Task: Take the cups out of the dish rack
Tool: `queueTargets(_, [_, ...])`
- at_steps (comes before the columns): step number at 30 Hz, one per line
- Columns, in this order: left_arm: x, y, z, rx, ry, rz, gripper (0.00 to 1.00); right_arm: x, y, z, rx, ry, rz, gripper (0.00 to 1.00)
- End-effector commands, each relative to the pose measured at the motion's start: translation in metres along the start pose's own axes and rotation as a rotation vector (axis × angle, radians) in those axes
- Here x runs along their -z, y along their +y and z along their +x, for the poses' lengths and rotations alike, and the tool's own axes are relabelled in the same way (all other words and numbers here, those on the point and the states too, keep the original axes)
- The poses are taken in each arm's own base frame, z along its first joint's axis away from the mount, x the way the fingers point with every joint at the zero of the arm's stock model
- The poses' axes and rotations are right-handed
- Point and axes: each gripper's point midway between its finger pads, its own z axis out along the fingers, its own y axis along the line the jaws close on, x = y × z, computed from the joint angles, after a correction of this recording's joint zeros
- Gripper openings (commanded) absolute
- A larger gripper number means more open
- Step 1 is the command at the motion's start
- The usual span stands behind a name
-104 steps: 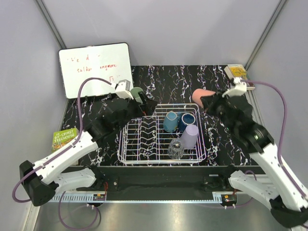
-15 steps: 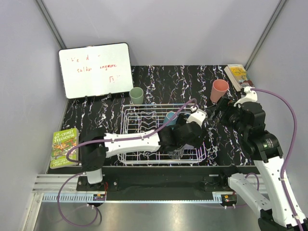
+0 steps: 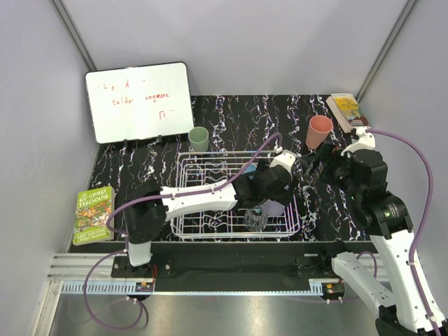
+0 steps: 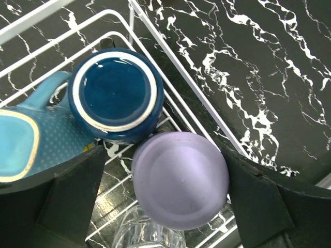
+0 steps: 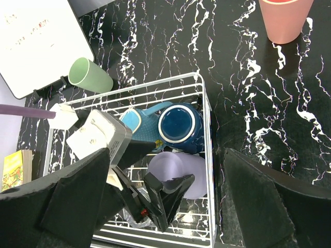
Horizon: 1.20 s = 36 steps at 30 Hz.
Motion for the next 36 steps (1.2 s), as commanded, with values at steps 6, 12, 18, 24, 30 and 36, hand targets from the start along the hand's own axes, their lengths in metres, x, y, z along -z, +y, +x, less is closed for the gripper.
queueTargets(6, [0.009, -0.014, -0.006, 0.032, -0.033, 0.075, 0.44, 0.006, 0.006, -0.014, -0.018, -0.055, -0.015, 0.99])
queueTargets(12, [0.028, -0.005, -0.016, 0.018, -0.058, 0.042, 0.0, 0.013, 0.006, -0.025, -0.021, -0.099, -0.006, 0.99])
queueTargets(18, [0.09, 0.011, -0.075, 0.032, -0.194, 0.035, 0.0, 0.016, 0.009, -0.033, -0.032, -0.116, -0.009, 0.99])
queueTargets(24, [0.167, 0.035, -0.131, 0.091, -0.368, 0.052, 0.0, 0.011, 0.01, -0.028, -0.051, -0.104, -0.017, 1.0])
queueTargets(30, [0.204, 0.066, -0.128, 0.245, -0.475, 0.186, 0.0, 0.007, 0.019, -0.02, -0.077, -0.081, -0.075, 1.0])
queueTargets(36, [0.27, 0.097, -0.138, 0.467, -0.799, 0.534, 0.0, 0.013, 0.055, -0.016, -0.124, -0.051, -0.278, 0.99])
